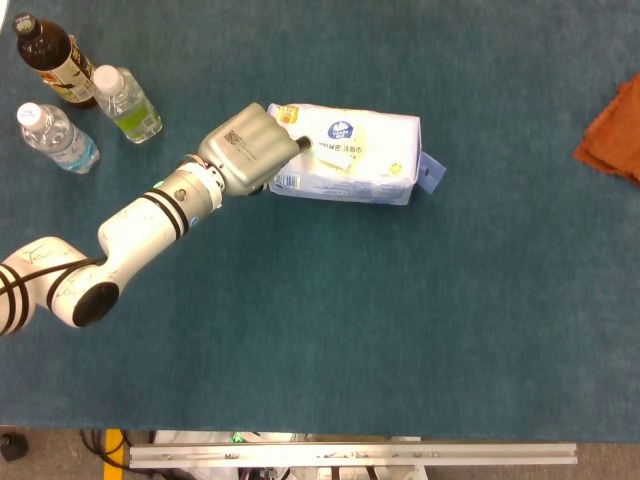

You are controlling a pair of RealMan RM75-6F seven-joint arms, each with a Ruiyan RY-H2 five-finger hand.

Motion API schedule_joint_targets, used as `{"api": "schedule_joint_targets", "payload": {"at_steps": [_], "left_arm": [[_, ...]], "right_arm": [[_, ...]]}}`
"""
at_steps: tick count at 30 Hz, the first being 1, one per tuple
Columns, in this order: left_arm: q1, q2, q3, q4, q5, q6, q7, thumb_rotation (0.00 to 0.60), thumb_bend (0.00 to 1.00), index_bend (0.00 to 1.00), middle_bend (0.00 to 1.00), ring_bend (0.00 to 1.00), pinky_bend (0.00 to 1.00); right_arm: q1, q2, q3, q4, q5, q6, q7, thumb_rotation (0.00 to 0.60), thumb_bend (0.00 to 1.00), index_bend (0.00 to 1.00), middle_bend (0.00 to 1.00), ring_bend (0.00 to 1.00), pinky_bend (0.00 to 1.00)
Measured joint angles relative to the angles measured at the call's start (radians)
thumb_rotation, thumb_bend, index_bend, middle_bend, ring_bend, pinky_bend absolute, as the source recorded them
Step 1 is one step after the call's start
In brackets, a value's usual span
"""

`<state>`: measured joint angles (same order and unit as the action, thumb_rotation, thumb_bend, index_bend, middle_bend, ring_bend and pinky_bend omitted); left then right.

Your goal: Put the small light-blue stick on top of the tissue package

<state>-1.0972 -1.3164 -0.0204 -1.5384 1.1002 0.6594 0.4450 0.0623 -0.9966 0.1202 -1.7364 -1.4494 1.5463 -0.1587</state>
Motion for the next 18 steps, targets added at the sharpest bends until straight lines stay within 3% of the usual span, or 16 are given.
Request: {"api": "schedule_joint_targets", "payload": {"at_steps": [18], "left_arm": [[-0.007,-0.014,-0.018,-0.001,0.003,-0.002,-0.019,0.600,0.69,0.25,0.90,0.95,0.93]], "right_arm": [[0.001,-0.003,0.004,0.014,0.010,-0.008,0.010,0.600,0.43,0.23,0.35,0.35,0.40]]}}
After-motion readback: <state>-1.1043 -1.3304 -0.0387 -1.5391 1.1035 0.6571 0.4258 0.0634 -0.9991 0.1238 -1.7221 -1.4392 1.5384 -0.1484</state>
